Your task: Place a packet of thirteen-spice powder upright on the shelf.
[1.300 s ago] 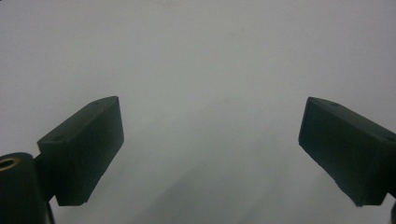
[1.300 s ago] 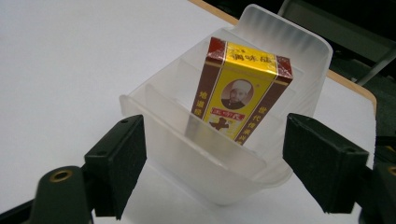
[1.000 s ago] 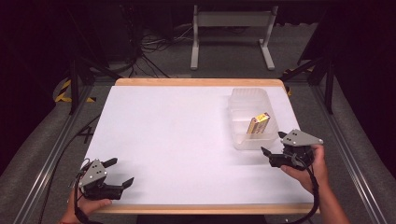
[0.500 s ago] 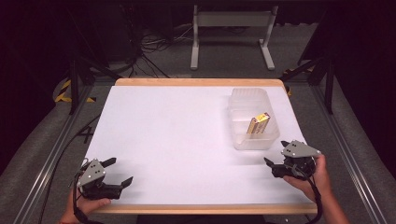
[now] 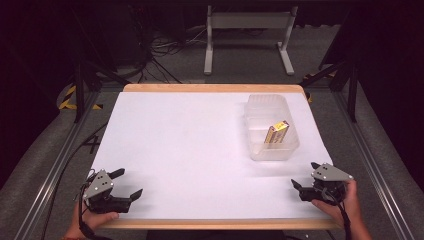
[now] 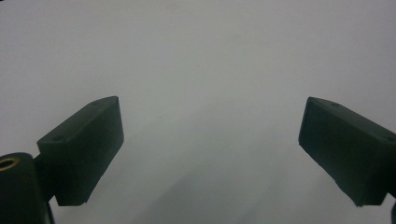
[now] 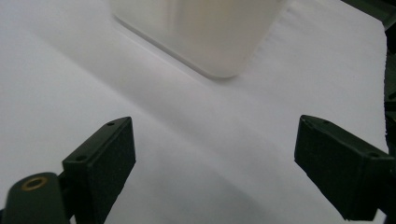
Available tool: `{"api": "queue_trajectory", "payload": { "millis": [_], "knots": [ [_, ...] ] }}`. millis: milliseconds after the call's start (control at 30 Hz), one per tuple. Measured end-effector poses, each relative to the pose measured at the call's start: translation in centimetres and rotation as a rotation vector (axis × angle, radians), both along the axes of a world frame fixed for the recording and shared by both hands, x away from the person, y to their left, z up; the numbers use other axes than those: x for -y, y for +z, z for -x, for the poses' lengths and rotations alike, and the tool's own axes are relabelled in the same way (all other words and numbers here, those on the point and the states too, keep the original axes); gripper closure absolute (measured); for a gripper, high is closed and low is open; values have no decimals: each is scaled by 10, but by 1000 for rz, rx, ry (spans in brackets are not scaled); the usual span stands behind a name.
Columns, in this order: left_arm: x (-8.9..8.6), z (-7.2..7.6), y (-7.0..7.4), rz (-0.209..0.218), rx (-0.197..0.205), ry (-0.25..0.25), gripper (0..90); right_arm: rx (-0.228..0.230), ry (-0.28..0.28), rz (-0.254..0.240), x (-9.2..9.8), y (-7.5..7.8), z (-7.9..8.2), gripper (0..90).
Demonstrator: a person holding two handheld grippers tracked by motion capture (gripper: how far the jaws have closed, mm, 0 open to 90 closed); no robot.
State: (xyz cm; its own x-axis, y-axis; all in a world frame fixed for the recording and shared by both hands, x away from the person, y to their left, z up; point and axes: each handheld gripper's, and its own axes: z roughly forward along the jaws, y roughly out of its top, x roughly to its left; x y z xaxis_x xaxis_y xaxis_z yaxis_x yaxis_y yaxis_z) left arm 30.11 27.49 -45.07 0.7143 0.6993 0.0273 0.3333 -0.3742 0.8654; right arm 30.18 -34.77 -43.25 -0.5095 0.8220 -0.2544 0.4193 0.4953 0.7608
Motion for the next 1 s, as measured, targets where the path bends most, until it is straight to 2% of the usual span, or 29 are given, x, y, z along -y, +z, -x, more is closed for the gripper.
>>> {"api": "queue_trajectory", "payload": {
  "millis": [233,367,467,567,800,1000],
  "knots": [
    [0,0,0,2,2,-1,72,9,-30,-45,12,-4,9,125],
    [0,0,0,6,3,0,72,33,-70,-103,22,-6,15,122],
    [-1,0,1,5,8,-3,72,49,-90,-126,25,-7,18,120],
    [-1,0,1,7,12,0,72,62,-100,-124,26,-7,19,118],
    [1,1,1,0,19,-13,71,98,-147,-172,31,-4,23,109],
    [-1,1,0,10,12,-12,70,111,-135,-143,25,-2,24,109]
  ]
}}
